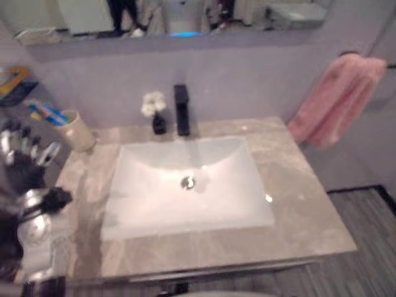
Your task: Put brush and paste in cup on sink, flatten towel.
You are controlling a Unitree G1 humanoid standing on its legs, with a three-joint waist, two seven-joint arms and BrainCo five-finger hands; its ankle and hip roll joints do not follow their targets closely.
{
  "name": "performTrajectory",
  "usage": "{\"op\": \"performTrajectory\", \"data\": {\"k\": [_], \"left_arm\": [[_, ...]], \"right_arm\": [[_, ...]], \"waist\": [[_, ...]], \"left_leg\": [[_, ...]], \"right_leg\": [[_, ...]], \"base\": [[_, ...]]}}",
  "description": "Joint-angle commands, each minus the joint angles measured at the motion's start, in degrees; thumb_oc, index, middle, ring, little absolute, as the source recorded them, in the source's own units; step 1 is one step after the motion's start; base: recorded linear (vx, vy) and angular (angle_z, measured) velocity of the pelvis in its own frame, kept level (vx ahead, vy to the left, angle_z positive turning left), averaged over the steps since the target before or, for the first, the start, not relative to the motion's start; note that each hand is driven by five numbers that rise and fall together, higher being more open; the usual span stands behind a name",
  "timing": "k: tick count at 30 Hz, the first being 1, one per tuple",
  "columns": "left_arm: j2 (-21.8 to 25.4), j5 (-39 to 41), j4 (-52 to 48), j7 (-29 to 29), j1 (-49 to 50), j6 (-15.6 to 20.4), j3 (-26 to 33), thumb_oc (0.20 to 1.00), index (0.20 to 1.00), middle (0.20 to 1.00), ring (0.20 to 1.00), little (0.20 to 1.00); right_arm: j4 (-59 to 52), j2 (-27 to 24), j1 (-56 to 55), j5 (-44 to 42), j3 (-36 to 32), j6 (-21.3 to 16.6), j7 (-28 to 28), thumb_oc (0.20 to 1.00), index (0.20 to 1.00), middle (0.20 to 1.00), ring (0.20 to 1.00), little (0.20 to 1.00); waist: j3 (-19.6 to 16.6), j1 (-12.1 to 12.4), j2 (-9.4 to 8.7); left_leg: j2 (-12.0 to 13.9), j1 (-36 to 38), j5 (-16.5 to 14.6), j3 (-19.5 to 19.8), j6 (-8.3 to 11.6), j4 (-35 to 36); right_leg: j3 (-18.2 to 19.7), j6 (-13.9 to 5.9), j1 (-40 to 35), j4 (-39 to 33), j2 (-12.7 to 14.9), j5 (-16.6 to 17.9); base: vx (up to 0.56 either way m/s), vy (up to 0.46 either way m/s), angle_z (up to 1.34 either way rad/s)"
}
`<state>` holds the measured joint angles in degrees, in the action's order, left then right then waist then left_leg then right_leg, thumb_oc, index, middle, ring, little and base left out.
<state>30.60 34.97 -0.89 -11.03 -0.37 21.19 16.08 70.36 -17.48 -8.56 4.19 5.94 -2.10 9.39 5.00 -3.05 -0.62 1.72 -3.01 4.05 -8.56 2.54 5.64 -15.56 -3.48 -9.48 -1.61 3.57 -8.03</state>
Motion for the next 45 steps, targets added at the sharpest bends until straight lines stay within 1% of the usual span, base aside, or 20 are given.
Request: {"op": "performTrajectory", "data": {"k": [1,3,4,5,7,8,9,10,11,13,15,16,19,21,24,31,37,39,40,45], "left_arm": [[4.28,-1.22,-1.25,0.41,-1.45,1.3,1.46,1.0,1.0,1.0,1.0,1.0],[5.09,-1.99,-1.23,0.57,-1.55,0.96,1.27,1.0,1.0,1.0,1.0,1.0],[5.72,-3.02,-1.0,0.28,-1.26,0.63,1.25,1.0,1.0,1.0,1.0,1.0],[6.11,-4.0,-0.97,0.15,-0.33,0.31,1.7,1.0,1.0,1.0,1.0,1.0],[6.24,-3.84,-0.99,-0.16,0.8,0.27,2.76,1.0,1.0,1.0,1.0,1.0],[6.35,-4.29,-1.15,-0.54,1.78,0.27,3.51,1.0,1.0,1.0,1.0,1.0],[6.36,-4.41,-1.41,-0.97,2.9,0.54,4.98,1.0,1.0,1.0,1.0,1.0],[6.18,-4.23,-1.6,-1.12,3.7,0.72,5.73,1.0,1.0,1.0,1.0,1.0],[5.68,-3.93,-1.77,-1.49,5.18,1.04,7.29,1.0,1.0,1.0,1.0,1.0],[5.28,-3.78,-1.98,-2.03,5.55,1.31,7.77,1.0,1.0,1.0,1.0,1.0],[5.26,-3.61,-1.91,-2.1,5.61,1.32,8.02,1.0,1.0,1.0,1.0,1.0],[4.99,-4.13,-1.61,-1.99,6.23,1.1,7.82,1.0,1.0,1.0,1.0,1.0],[5.12,-4.76,-1.41,-1.65,7.24,0.6,7.52,1.0,1.0,1.0,1.0,1.0],[6.19,-6.14,-0.87,-2.2,8.65,0.18,8.29,1.0,1.0,1.0,1.0,1.0],[6.62,-6.66,-0.22,-2.72,9.34,-0.03,9.18,1.0,1.0,1.0,1.0,1.0],[7.36,-8.08,2.23,-4.36,10.9,-1.21,11.57,1.0,1.0,1.0,1.0,1.0],[10.02,-8.67,5.7,-6.13,10.18,-1.63,13.0,1.0,1.0,1.0,1.0,1.0],[10.12,-8.48,6.21,-6.43,9.79,-1.74,12.89,1.0,1.0,1.0,1.0,1.0],[10.91,-8.09,8.4,-6.89,8.98,-2.13,12.84,1.0,1.0,1.0,1.0,1.0],[13.17,-7.62,9.92,-7.34,7.54,-2.28,13.15,1.0,1.0,1.0,1.0,1.0]], "right_arm": [[1.05,-1.48,0.42,-2.2,-0.12,0.27,1.54,1.0,1.0,1.0,1.0,1.0],[1.18,-1.63,0.1,-2.03,0.02,0.34,1.54,1.0,1.0,1.0,1.0,1.0],[1.17,-1.77,0.05,-1.86,0.19,0.43,1.63,1.0,1.0,1.0,1.0,1.0],[1.24,-1.88,0.24,-1.69,0.29,0.55,1.86,1.0,1.0,1.0,1.0,1.0],[1.13,-1.4,0.57,-1.6,0.76,0.57,1.74,1.0,1.0,1.0,1.0,1.0],[0.79,-1.15,0.98,-1.4,1.54,0.46,1.65,1.0,1.0,1.0,1.0,1.0],[0.65,-0.86,1.78,-0.92,2.69,0.33,1.48,1.0,1.0,1.0,1.0,1.0],[-0.12,-0.76,2.26,-0.38,3.88,0.06,1.31,1.0,1.0,1.0,1.0,1.0],[-0.98,-1.12,3.06,0.77,5.63,-0.43,1.04,1.0,1.0,1.0,1.0,1.0],[-0.82,-1.57,3.51,0.44,5.05,-0.57,1.54,1.0,1.0,1.0,1.0,1.0],[-0.29,-1.76,3.57,0.33,4.37,-0.47,1.63,1.0,1.0,1.0,1.0,1.0],[0.05,-2.28,3.59,0.1,3.19,-0.33,1.96,1.0,1.0,1.0,1.0,1.0],[0.42,-2.14,3.39,-0.37,2.41,-0.23,2.29,1.0,1.0,1.0,1.0,1.0],[0.43,-1.59,3.12,-1.11,1.74,-0.07,2.27,1.0,1.0,1.0,1.0,1.0],[0.41,-0.95,2.8,-0.49,2.55,0.12,1.87,1.0,1.0,1.0,1.0,1.0],[1.74,-0.13,1.59,0.08,2.63,0.58,1.5,1.0,1.0,1.0,1.0,1.0],[1.51,-0.35,0.8,-1.45,1.07,0.64,1.58,1.0,1.0,1.0,1.0,1.0],[1.44,-0.38,0.74,-1.85,0.76,0.68,1.63,1.0,1.0,1.0,1.0,1.0],[1.18,-0.63,0.75,-2.67,0.31,0.62,1.61,1.0,1.0,1.0,1.0,1.0],[0.95,-0.87,1.1,-3.34,0.3,0.61,1.45,1.0,1.0,1.0,1.0,1.0]], "waist": [[-2.02,-2.3,0.44],[-2.2,-2.4,0.69],[-2.35,-2.41,0.68],[-2.38,-2.09,0.63],[-2.34,-1.77,0.27],[-2.12,-0.9,-0.22],[-1.69,0.25,-0.73],[-1.26,0.62,-1.02],[-0.04,1.88,-1.34],[0.77,1.67,-1.12],[0.74,0.95,-0.66],[-0.03,0.66,-0.13],[-1.1,0.84,0.16],[-2.34,1.2,0.3],[-2.42,1.61,0.19],[-1.93,2.15,-0.63],[-0.74,1.95,-1.57],[-0.67,1.92,-1.67],[-0.42,1.69,-1.84],[-0.07,1.84,-2.57]], "left_leg": [[2.28,-2.18,0.07,-1.74,-0.55,-0.64],[2.38,-2.31,0.39,-1.81,-0.46,-0.64],[2.19,-2.07,-0.05,-1.48,-0.64,-0.64],[1.72,-1.12,-0.69,-0.67,-1.12,-0.64],[1.49,-0.11,-0.54,-0.38,-1.38,-0.64],[1.22,-0.56,-1.23,1.66,-1.66,-2.63],[0.78,-1.1,-2.36,5.53,-1.81,-4.7],[0.6,-2.14,-2.73,8.37,-1.48,-6.23],[0.19,-3.09,-4.04,15.35,-1.11,-8.88],[-0.12,-4.26,-3.74,18.71,-0.61,-9.96],[0.04,-3.71,-3.8,18.57,-0.84,-8.47],[0.4,-1.88,-3.01,17.56,-1.03,-4.91],[0.24,0.1,-2.33,17.27,-1.23,-2.05],[0.12,1.65,-2.7,15.32,-1.87,-0.64],[0.01,2.1,-3.23,14.08,-2.22,-0.64],[-0.27,1.8,-4.07,12.46,-2.52,-0.64],[-0.63,-0.07,-3.84,12.62,-2.7,-0.64],[-0.67,-0.34,-3.85,12.56,-2.81,-0.64],[-0.77,-0.83,-3.94,12.41,-2.94,-0.64],[-0.87,-2.42,-3.93,12.13,-3.23,-0.64]], "right_leg": [[2.03,1.04,2.05,2.41,-0.99,-1.14],[1.93,1.14,1.65,1.77,-1.01,-1.01],[2.16,0.98,1.4,1.53,-0.85,-0.87],[2.85,0.78,0.98,1.98,-0.4,-1.06],[4.06,0.9,0.81,2.69,-0.05,-1.31],[5.49,1.0,1.2,3.41,0.12,-1.42],[7.17,1.4,1.42,3.93,0.17,-1.7],[7.82,1.82,2.0,4.71,0.16,-1.86],[9.69,2.16,3.25,6.53,-0.28,-2.03],[9.71,2.1,3.99,7.88,-0.37,-2.22],[9.02,2.0,4.06,8.49,-0.37,-2.73],[8.38,1.58,3.63,7.83,-0.23,-2.65],[8.42,1.25,3.03,6.64,0.09,-2.33],[9.65,0.35,2.77,4.82,0.73,-1.68],[10.68,0.05,2.47,3.45,1.14,-1.01],[11.42,-0.87,2.39,0.94,1.91,0.68],[10.53,-1.55,3.8,1.25,2.45,1.51],[10.58,-1.62,4.16,1.35,2.56,1.66],[10.69,-1.86,4.68,1.19,2.75,2.15],[11.07,-2.24,6.31,0.77,2.94,2.98]], "base": [[0.03,0.038,0.44],[0.02,0.015,-0.04],[0.09,0.063,-0.05],[0.1,0.063,-0.05],[0.07,0.025,-0.12],[0.02,-0.022,-0.33],[-0.03,-0.041,-0.54],[-0.1,-0.077,-0.5],[-0.14,-0.061,-0.53],[-0.1,-0.001,-0.57],[0.01,0.069,-0.32],[0.06,0.116,0.34],[0.07,0.101,0.22],[0.07,0.118,-0.17],[0.03,0.097,-0.37],[0.01,0.065,-0.15],[0.03,0.069,0.03],[0.06,0.088,0.02],[0.06,0.096,-0.01],[0.04,0.086,-0.04]]}}
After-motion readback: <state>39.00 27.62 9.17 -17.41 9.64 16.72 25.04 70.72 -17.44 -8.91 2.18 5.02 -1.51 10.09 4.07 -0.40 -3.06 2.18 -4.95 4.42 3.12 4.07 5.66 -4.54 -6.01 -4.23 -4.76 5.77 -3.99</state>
